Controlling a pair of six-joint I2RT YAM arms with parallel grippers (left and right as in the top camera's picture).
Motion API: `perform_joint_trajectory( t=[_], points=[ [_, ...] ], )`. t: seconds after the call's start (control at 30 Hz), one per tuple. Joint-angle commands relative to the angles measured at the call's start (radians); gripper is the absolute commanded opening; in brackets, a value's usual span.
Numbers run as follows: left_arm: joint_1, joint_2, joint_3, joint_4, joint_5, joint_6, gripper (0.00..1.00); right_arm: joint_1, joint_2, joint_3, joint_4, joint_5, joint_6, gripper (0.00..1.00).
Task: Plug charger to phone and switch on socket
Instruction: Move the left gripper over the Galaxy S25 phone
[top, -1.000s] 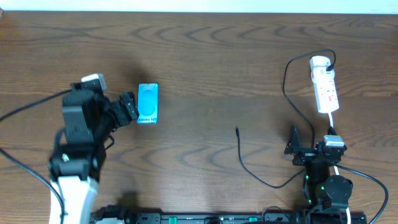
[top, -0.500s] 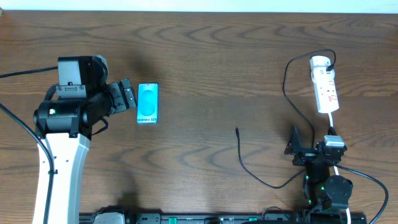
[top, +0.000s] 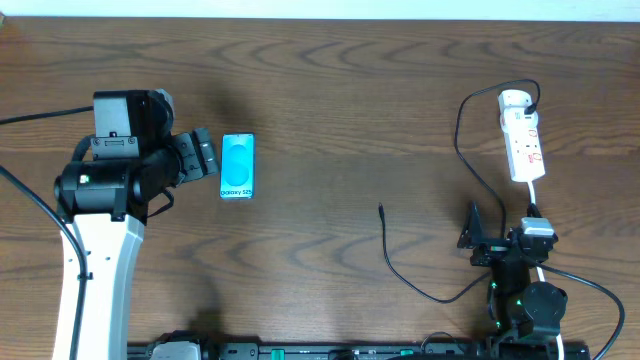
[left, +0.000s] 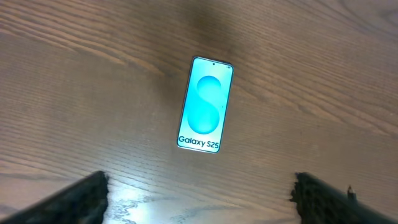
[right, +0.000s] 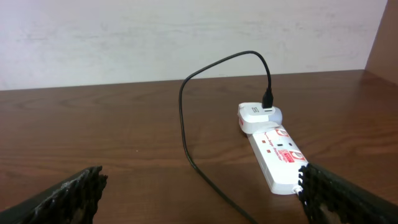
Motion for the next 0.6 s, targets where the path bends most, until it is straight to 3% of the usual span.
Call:
perform_joint_trajectory(
  t=[0.0,0.2,0.57],
  points=[
    [-0.002,0.004,0.021,-0.003,-0.002,0.007,0.99,0.009,-0.005,-0.001,-0.005,0.001,0.012,0.99],
    [-0.002,0.026,0.021,0.015,-0.006,0.001,0.99,0.009,-0.005,-0.001,-0.005,0.001,0.012,0.99],
    [-0.002,0.352,0.151,-0.070,0.018,0.035,1.00,0.009,-0.005,-0.001,-0.005,0.001,0.012,0.99]
  ],
)
